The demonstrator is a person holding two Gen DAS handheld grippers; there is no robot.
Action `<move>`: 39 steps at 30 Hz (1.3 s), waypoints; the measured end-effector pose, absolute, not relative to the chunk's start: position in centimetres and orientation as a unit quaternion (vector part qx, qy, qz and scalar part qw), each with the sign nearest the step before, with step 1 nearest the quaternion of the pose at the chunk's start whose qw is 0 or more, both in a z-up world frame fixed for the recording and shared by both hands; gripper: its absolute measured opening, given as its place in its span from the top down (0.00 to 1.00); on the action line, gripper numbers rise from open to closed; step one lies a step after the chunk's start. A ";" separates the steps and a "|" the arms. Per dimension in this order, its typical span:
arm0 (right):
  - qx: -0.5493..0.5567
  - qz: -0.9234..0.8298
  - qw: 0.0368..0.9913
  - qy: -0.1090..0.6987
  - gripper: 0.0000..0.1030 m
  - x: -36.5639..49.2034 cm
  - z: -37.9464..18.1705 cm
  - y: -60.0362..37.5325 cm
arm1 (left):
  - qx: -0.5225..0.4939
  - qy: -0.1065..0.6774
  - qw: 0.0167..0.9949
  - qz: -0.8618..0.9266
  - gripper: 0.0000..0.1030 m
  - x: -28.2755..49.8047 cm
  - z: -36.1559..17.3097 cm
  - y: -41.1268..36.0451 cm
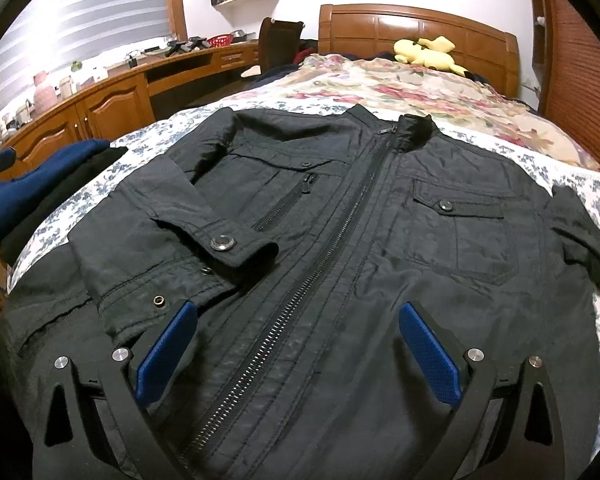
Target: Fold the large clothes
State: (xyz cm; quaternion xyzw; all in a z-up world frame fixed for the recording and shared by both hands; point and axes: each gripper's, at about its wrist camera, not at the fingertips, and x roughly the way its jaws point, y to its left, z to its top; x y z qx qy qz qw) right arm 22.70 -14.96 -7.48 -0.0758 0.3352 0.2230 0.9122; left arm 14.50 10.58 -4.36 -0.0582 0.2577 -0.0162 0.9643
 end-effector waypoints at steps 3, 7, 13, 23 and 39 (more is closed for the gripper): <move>-0.074 0.236 0.909 0.336 0.03 22.7 -6.8 -14.5 | -0.059 0.257 0.965 -0.009 0.26 14.1 -4.4 11.5; -0.084 0.247 0.905 0.336 0.03 23.2 -5.9 -13.1 | -0.062 0.256 0.965 -0.001 0.26 13.8 -4.3 12.5; -0.104 0.248 0.897 0.351 0.03 25.9 -6.3 -11.4 | -0.069 0.252 0.965 0.008 0.26 13.6 -4.3 13.6; -0.125 0.293 0.851 0.417 0.24 29.2 -9.6 -9.3 | -0.050 0.251 0.967 0.004 0.26 13.4 -4.3 12.8; -0.134 0.360 0.858 0.341 0.90 24.9 -7.1 -10.6 | -0.051 0.256 0.965 -0.001 0.26 13.5 -4.4 12.4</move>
